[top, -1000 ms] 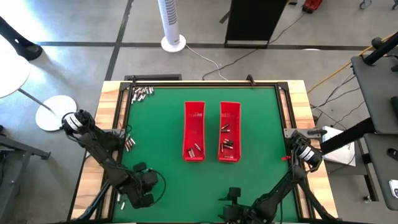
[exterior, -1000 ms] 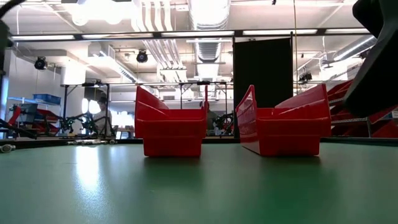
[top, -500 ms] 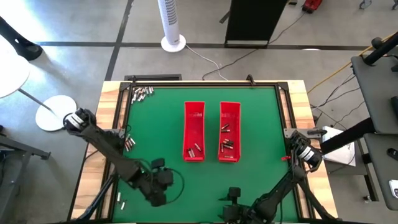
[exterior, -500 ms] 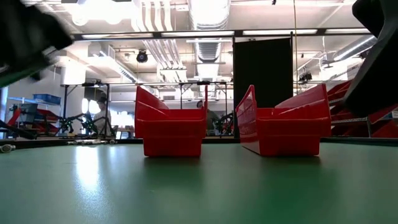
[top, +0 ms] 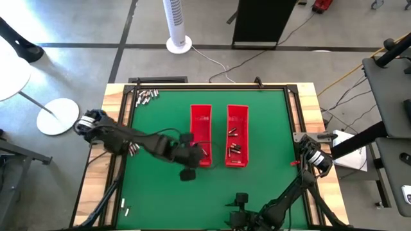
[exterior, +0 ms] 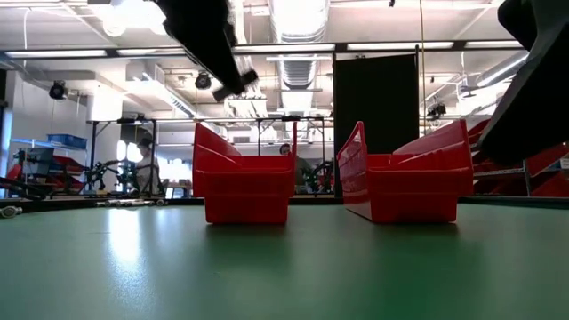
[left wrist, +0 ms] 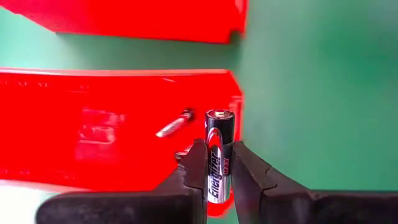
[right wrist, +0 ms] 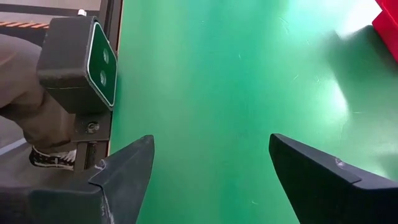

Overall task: Sort batteries
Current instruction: Put the silver battery into the left red bin

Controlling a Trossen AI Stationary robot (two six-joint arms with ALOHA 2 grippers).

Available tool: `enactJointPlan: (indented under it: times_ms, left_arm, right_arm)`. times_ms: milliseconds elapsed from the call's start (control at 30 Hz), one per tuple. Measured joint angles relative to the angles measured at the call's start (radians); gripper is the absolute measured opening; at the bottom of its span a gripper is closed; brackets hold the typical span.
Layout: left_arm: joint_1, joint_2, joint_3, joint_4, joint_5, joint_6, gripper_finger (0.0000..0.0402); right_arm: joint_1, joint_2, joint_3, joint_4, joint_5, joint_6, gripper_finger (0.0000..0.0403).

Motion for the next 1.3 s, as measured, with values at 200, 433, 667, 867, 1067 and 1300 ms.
enactJointPlan:
  times_ms: [200,433,667,867,1067,1300]
  left_arm:
    - [0.117,0.108,0.086,-0.1,0.037,0.115,0.0023]
    - [0.195,0.216,0.151,-0.142,0.089,0.208,0.0023]
    - [0.227,0.274,0.139,-0.153,0.093,0.23,0.0023]
    - [0.227,0.33,0.14,-0.134,0.097,0.23,0.0023]
    - [0.228,0.364,0.139,-0.125,0.097,0.212,0.0026]
    - [0.228,0.371,0.138,-0.104,0.097,0.168,0.0036]
  right_arm:
    - [0.0,0.0,0.0,-0.002,0.0,0.0,0.03]
    - [0.0,0.0,0.0,-0.005,-0.019,0.0,0.0301]
    - [0.007,0.0,-0.002,-0.006,-0.021,-0.001,0.0313]
    - [0.01,0.0,-0.002,-0.005,-0.021,-0.004,0.0314]
    - [0.01,0.0,-0.002,-0.005,-0.021,-0.004,0.0305]
    - [0.01,0.0,-0.002,-0.005,-0.021,-0.004,0.0305]
